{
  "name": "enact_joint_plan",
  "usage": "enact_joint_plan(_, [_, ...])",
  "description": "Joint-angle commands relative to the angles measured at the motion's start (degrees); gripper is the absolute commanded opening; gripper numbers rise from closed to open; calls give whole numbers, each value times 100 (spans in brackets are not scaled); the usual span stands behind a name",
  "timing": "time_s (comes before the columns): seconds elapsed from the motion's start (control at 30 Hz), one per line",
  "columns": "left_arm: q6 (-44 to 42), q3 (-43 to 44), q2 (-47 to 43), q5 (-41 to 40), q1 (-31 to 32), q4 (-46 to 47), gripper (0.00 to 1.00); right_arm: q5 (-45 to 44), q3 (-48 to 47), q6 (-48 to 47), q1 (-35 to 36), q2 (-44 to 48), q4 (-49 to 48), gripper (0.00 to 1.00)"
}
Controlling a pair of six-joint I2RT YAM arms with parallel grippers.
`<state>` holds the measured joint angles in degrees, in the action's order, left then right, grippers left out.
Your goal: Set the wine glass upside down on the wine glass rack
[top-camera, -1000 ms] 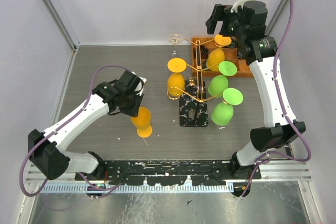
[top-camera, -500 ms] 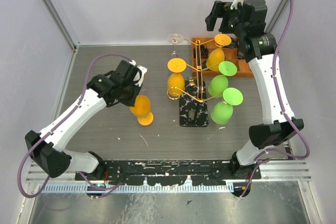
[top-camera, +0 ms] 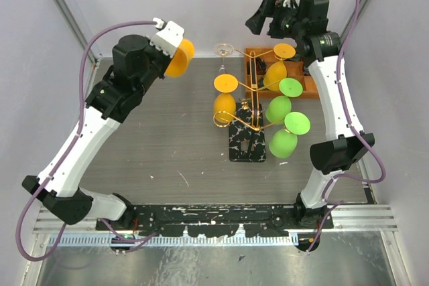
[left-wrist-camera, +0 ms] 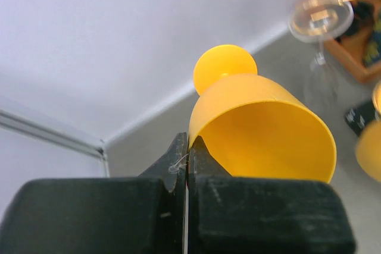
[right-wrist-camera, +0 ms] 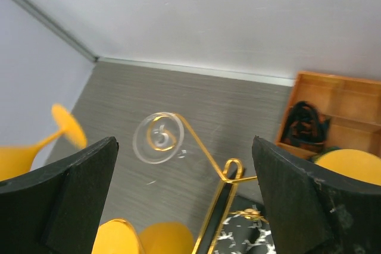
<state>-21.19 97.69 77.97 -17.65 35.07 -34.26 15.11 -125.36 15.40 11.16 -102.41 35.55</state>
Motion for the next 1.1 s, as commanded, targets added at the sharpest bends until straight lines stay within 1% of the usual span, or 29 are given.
enact_joint_plan(0.0, [-1100, -101, 150, -278, -9, 2271, 0, 1082, -260, 755, 29, 89, -504, 99])
enact_joint_plan(0.1, [-1549, -425, 266, -375, -9, 3468, 0, 1547, -170, 1254, 34, 106, -888, 97])
enact_joint_plan(0.23, [-1659, -910, 495, -488, -9, 5384, 0, 2226, 116, 2278, 62, 133, -1812, 93])
enact_joint_plan(0.3, [-1691, -1129, 612, -351, -9, 6195, 0, 2504, 225, 2748, 112, 98, -2362, 92])
enact_joint_plan(0.43, [-1753, -1609, 842, 32, -9, 7689, 0, 2808, 122, 3545, 226, -151, -3228, 89])
enact_joint_plan(0.5, [-1726, -1876, 898, 213, -9, 8531, 0, 2915, 82, 3908, 270, -285, -3672, 85])
enact_joint_plan(0.57, [-1729, -2152, 937, 341, -11, 9223, 0, 2921, 169, 4309, 296, -357, -4205, 83])
enact_joint_plan(0.63, [-1651, -2304, 914, 332, -1, 9474, 0, 2866, 223, 4613, 305, -422, -4665, 82])
enact_joint_plan(0.73, [-1601, -2504, 852, 308, 14, 9774, 0, 2808, 121, 4881, 332, -593, -5005, 82])
enact_joint_plan(0.97, [-1491, -2706, 749, 311, 97, 10004, 0, 2663, -191, 4904, 478, -973, -5321, 82])
enact_joint_plan(1.07, [-1424, -2775, 742, 356, 167, 10030, 0, 2612, -570, 4913, 526, -1228, -5358, 82])
